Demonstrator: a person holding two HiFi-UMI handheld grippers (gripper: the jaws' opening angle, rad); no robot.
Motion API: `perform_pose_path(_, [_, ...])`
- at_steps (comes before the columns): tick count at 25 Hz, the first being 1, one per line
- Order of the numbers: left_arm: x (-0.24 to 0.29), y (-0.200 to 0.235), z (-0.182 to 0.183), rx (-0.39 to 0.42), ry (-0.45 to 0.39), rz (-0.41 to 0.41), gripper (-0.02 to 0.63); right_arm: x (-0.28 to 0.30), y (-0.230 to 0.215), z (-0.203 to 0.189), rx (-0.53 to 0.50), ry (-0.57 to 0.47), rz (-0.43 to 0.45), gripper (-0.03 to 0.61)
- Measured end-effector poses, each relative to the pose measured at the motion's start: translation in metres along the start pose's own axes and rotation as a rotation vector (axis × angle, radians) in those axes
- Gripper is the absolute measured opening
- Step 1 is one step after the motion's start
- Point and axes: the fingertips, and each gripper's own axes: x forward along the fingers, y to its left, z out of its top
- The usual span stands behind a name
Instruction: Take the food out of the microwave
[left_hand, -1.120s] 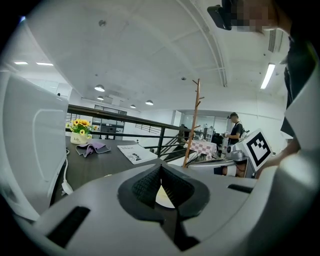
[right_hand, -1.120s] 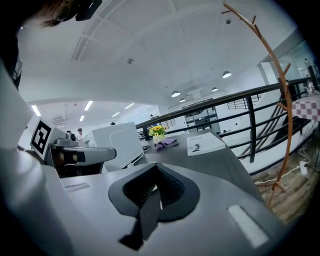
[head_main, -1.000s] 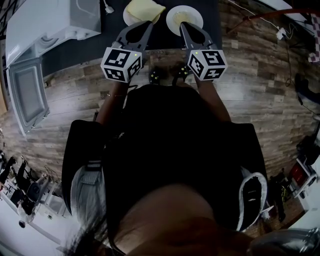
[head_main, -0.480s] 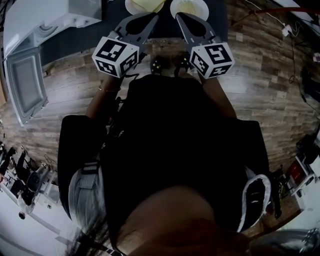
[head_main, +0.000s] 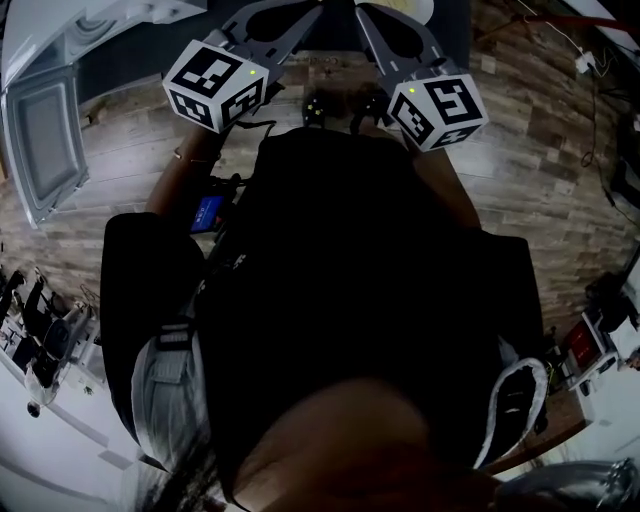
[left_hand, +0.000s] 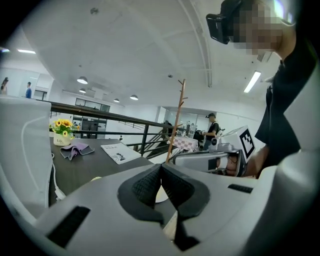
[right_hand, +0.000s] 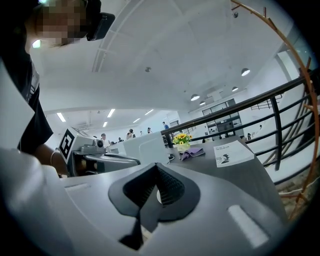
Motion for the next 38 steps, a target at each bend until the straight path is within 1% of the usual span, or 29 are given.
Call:
perform_pose_path(4, [-0.001, 0.001, 0.004, 0.011, -0.004, -0.010, 0.008, 0.002, 0.002, 0.004, -0.002, -0.007, 0.012, 0.000])
perform_pose_path(9, [0.003, -0.010, 0.001, 0.040, 0.028, -0.083, 0.008, 0.002, 0.001, 0.005, -0.007, -0.003, 0.011, 0.000])
perform_pose_path(12, [0.005, -0.014, 0.003, 0.064, 0.023, -0.103, 0.008, 0.002, 0.001, 0.007, -0.004, -0.004, 0.013, 0.000])
perform_pose_path(19, [0.004, -0.013, 0.004, 0.061, 0.025, -0.114, 0.008, 0.004, 0.001, 0.011, -0.003, -0.008, 0.018, 0.000])
perform_pose_path(38, [0.004, -0.010, -0.002, 0.040, 0.016, -0.095, 0.008, 0.006, 0.000, 0.014, -0.014, 0.002, 0.033, 0.000])
